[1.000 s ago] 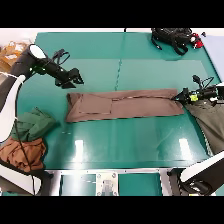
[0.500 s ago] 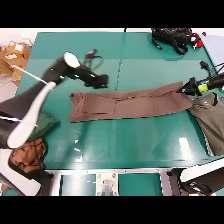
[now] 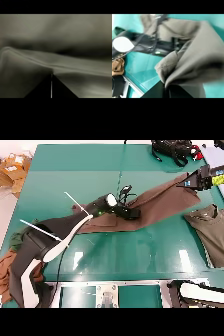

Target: Fold the shirts.

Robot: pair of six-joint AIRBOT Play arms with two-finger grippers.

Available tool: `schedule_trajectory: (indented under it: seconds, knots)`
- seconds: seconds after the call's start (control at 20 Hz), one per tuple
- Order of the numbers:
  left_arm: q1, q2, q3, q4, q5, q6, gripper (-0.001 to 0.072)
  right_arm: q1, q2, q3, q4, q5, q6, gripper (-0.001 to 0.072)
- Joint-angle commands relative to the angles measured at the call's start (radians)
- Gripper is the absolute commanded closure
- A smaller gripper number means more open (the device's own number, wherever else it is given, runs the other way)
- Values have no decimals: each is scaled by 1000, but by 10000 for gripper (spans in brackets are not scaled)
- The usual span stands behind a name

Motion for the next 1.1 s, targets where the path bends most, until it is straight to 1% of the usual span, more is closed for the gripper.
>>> schedule_trajectory:
  seconds: [0.0, 0.1, 0.15, 0.25, 0.4, 0.45, 0.5, 0.55, 0.6, 0.75, 0.8, 0.95, 1.05]
  knots:
    - [-20, -22, 14, -56, 14, 3, 687, 19, 41, -1, 10, 4, 16, 696]
    - [-11, -20, 34, -43, -49, 5, 687, 19, 41, -1, 11, -2, 16, 695]
    - [5, -18, 56, -21, -114, 6, 687, 19, 41, -1, 11, -4, 16, 696]
    - [70, -7, 134, 63, -327, -8, 688, 25, 41, -1, 12, -4, 17, 696]
    - [190, 25, 301, 295, -679, -134, 688, 79, 42, -1, 11, -35, 63, 695]
    - [232, 47, 359, 384, -773, -155, 688, 113, 42, -1, 11, -57, 78, 695]
    - [269, 68, 407, 452, -841, -163, 687, 159, 41, -2, 11, -85, 95, 695]
    - [311, 97, 437, 502, -881, -163, 687, 207, 41, -5, 11, -117, 110, 695]
    - [352, 134, 439, 533, -890, -162, 687, 267, 41, -16, 11, -165, 130, 695]
    - [478, 214, 438, 543, -890, -155, 687, 466, 26, -86, 11, -378, 185, 695]
    - [513, 235, 438, 543, -891, -137, 687, 540, 8, -112, 11, -457, 201, 695]
    - [584, 260, 435, 543, -905, -75, 687, 805, -106, -151, 16, -764, 209, 695]
    - [610, 260, 433, 544, -913, -75, 687, 978, -223, -150, 56, -1037, 199, 684]
